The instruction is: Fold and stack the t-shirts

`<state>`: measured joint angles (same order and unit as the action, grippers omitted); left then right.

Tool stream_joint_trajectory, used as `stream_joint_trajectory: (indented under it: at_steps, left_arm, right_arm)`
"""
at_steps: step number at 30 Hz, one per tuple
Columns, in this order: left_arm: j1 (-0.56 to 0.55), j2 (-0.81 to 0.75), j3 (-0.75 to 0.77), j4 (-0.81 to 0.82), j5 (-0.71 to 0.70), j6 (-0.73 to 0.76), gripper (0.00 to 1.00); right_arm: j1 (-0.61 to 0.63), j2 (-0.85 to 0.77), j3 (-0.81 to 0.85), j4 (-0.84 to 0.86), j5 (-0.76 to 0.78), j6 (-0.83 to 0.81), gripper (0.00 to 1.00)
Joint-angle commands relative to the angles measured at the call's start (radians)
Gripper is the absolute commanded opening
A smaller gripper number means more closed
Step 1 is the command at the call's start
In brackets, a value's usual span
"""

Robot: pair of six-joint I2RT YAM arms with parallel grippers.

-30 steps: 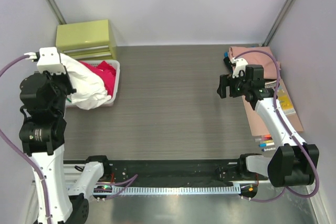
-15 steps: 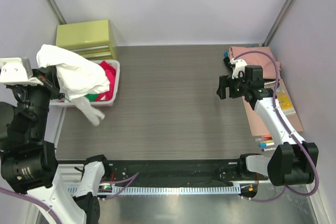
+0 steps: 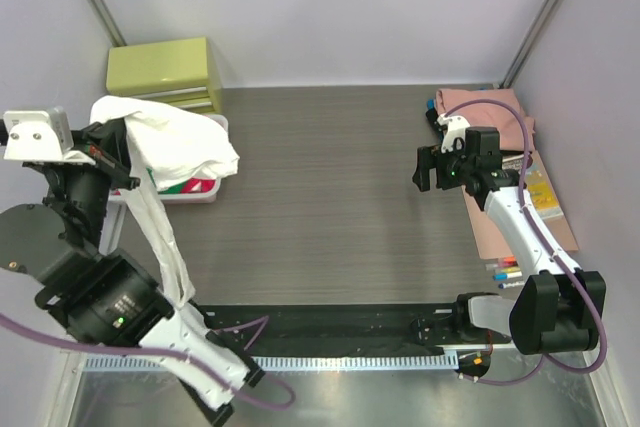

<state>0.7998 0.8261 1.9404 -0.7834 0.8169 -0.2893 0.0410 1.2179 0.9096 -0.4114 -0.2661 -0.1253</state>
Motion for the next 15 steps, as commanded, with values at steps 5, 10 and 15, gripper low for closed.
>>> stream_joint_trajectory:
  at_steps: [5, 10, 15]
  left_arm:
    - [0.487, -0.137, -0.234, 0.516, 0.479, -0.382, 0.0]
    - [0.526, -0.074, -0.316, 0.679, 0.499, -0.595, 0.0]
    - [0.527, 0.025, -0.227, 0.722, 0.518, -0.637, 0.0]
  right_arm:
    - [-0.006, -0.015, 0.002, 0.036, 0.007, 0.001, 0.88]
    - [-0.007, -0.027, -0.003, 0.037, 0.011, -0.004, 0.88]
    - [-0.007, -0.003, 0.002, 0.039, 0.002, -0.004, 0.88]
